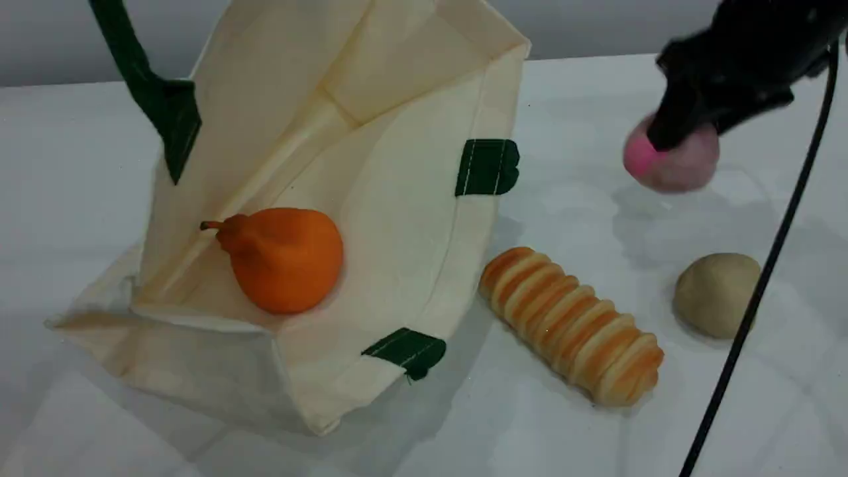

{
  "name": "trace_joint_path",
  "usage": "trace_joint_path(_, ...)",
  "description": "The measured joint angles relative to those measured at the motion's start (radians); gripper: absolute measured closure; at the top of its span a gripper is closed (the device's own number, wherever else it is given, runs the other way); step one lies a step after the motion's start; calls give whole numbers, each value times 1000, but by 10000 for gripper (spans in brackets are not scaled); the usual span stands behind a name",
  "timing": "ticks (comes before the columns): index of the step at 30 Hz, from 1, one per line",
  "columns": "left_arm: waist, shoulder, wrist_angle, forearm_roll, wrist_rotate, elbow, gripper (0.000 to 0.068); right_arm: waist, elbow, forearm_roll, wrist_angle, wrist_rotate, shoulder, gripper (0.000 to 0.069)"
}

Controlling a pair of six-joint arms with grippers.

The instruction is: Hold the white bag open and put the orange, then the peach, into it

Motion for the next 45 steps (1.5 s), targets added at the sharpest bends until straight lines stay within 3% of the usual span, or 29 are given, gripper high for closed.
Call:
trace_joint_path(11, 0, 0, 0, 0, 0, 0, 611, 5, -2, 404, 330, -196, -72, 408)
trace_joint_path(15, 0, 0, 0, 0, 0, 0, 611, 66, -2, 528, 387, -248, -71, 408)
trace_joint_path(20, 0, 0, 0, 0, 0, 0, 611, 194, -2, 608, 302, -305, -70, 408)
trace_joint_path(29, 0, 0, 0, -2, 0, 0, 611, 411, -2, 740, -79, -388, -36, 408)
trace_joint_path(34, 0, 0, 0, -2, 0, 0, 611, 459, -2, 844, -243, -480, 18, 408)
trace_joint_path(38, 0, 0, 0, -2, 0, 0, 611, 460, -2, 961, -241, -564, 80, 408)
trace_joint_path(45, 0, 0, 0, -2, 0, 0, 611, 460, -4, 1102, -88, -775, 143, 408)
